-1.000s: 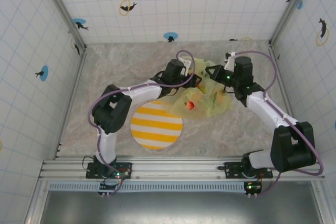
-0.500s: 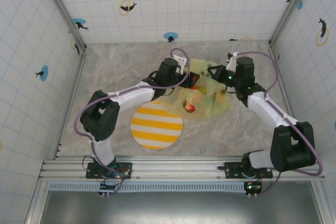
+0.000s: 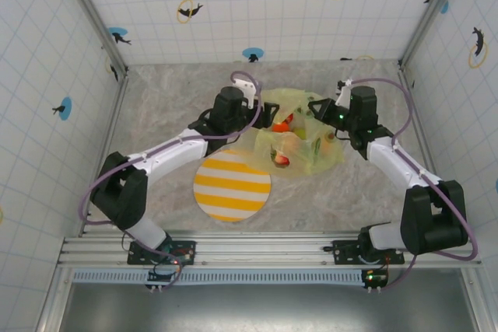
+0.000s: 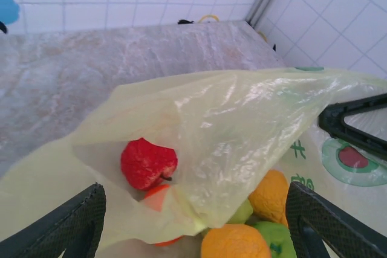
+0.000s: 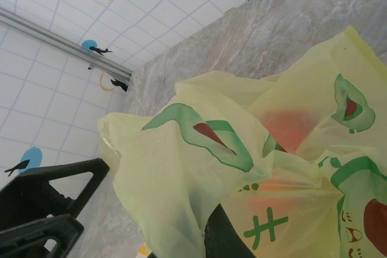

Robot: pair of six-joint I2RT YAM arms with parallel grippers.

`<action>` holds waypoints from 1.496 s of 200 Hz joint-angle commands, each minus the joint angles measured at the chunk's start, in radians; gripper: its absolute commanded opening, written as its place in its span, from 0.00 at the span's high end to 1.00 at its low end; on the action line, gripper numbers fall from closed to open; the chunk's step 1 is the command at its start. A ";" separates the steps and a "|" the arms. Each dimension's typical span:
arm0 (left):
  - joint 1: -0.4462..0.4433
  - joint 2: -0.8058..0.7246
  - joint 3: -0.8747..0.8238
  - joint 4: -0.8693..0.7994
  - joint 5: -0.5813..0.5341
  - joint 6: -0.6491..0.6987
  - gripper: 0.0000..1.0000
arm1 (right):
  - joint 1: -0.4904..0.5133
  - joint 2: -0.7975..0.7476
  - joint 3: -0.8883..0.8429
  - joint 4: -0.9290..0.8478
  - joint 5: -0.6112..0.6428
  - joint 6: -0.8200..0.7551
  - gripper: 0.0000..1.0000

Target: Place the fruits into the plastic bag

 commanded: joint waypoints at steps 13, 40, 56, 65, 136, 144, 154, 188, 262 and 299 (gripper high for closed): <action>0.021 -0.089 -0.053 0.009 -0.047 0.033 0.21 | -0.004 0.004 -0.012 0.022 -0.007 -0.011 0.94; 0.024 -0.184 -0.177 0.063 -0.103 -0.013 0.21 | -0.007 0.004 -0.009 0.019 -0.007 -0.014 0.94; 0.034 -0.252 -0.267 0.082 -0.164 -0.053 0.20 | -0.010 0.004 -0.009 0.018 -0.009 -0.014 0.94; 0.048 -0.287 -0.311 0.081 -0.181 -0.079 0.20 | -0.010 0.006 -0.009 0.019 -0.010 -0.015 0.94; 0.196 -0.248 -0.482 0.059 0.137 -0.301 0.12 | -0.014 0.020 -0.023 0.041 -0.018 -0.006 0.94; 0.196 -0.224 -0.483 0.074 0.166 -0.309 0.12 | -0.013 0.020 -0.027 0.044 -0.019 -0.003 0.94; 0.196 -0.200 -0.486 0.092 0.191 -0.317 0.11 | -0.014 0.018 -0.031 0.046 -0.021 -0.002 0.94; 0.196 -0.125 -0.495 0.160 0.263 -0.352 0.15 | -0.016 0.003 -0.042 0.042 -0.016 -0.006 0.94; 0.176 -0.026 -0.506 0.291 0.342 -0.399 0.58 | -0.019 0.007 -0.049 0.048 -0.023 -0.005 0.94; 0.161 -0.019 -0.487 0.302 0.358 -0.400 0.78 | -0.025 0.003 -0.054 0.045 -0.024 -0.007 0.94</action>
